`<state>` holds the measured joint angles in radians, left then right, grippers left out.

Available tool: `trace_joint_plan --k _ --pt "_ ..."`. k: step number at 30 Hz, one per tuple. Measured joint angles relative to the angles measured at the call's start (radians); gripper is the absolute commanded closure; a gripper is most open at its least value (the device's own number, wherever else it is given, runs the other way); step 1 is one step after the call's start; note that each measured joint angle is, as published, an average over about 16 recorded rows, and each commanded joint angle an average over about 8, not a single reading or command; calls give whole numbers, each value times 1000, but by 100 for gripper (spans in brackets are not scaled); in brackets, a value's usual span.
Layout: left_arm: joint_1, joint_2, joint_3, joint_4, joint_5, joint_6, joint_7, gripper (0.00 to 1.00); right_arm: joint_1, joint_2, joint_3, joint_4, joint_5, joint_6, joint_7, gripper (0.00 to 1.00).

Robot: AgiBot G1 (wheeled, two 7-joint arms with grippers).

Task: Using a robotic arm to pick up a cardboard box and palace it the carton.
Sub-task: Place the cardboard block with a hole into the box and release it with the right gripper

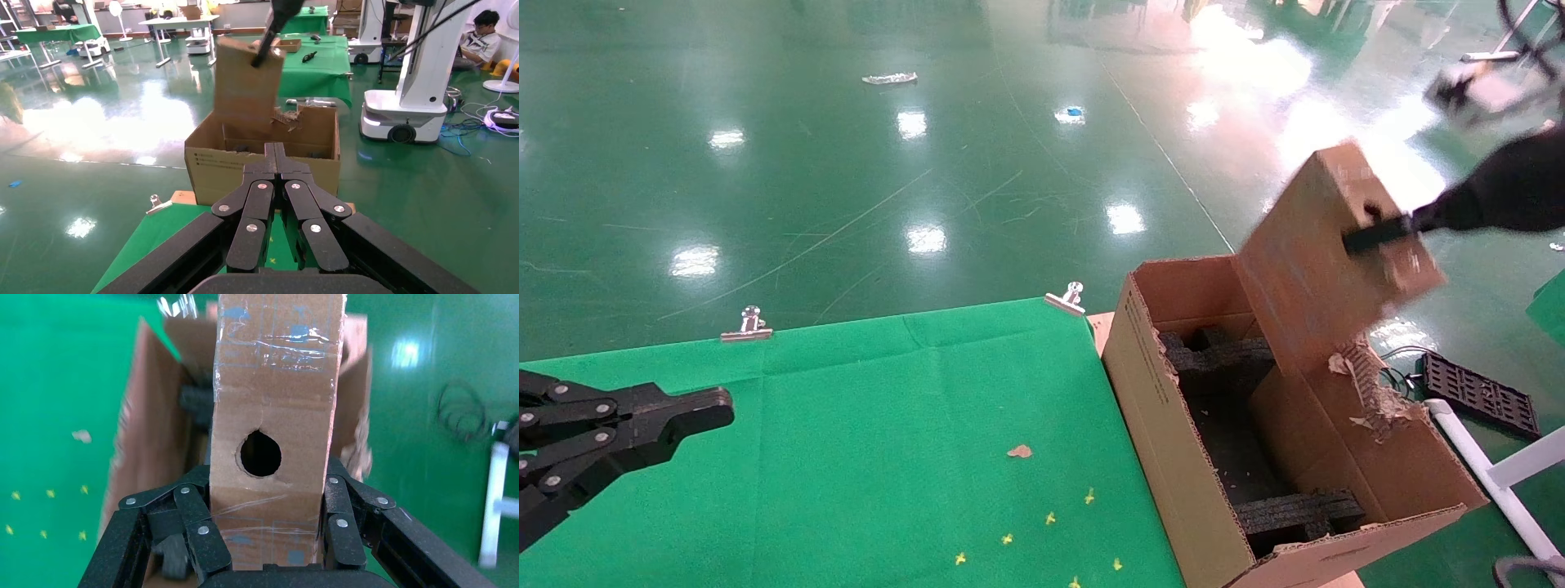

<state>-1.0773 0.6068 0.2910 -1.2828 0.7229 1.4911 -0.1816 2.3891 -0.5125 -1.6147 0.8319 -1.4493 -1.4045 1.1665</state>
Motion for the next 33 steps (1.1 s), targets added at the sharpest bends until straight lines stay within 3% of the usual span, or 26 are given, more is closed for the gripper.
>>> trace_joint_plan --k 1,21,33 --pt "0 0 0 0 0 0 0 0 -9 0 -6 -12 -6 -1 -3 100" --pt "0 -1 1 0 -1 -1 1 0 -237 -83 -82 -285 -16 47 -49 100" --pt "0 -1 2 0 -1 -1 1 0 -372 -148 -87 -386 14 117 -50 100"
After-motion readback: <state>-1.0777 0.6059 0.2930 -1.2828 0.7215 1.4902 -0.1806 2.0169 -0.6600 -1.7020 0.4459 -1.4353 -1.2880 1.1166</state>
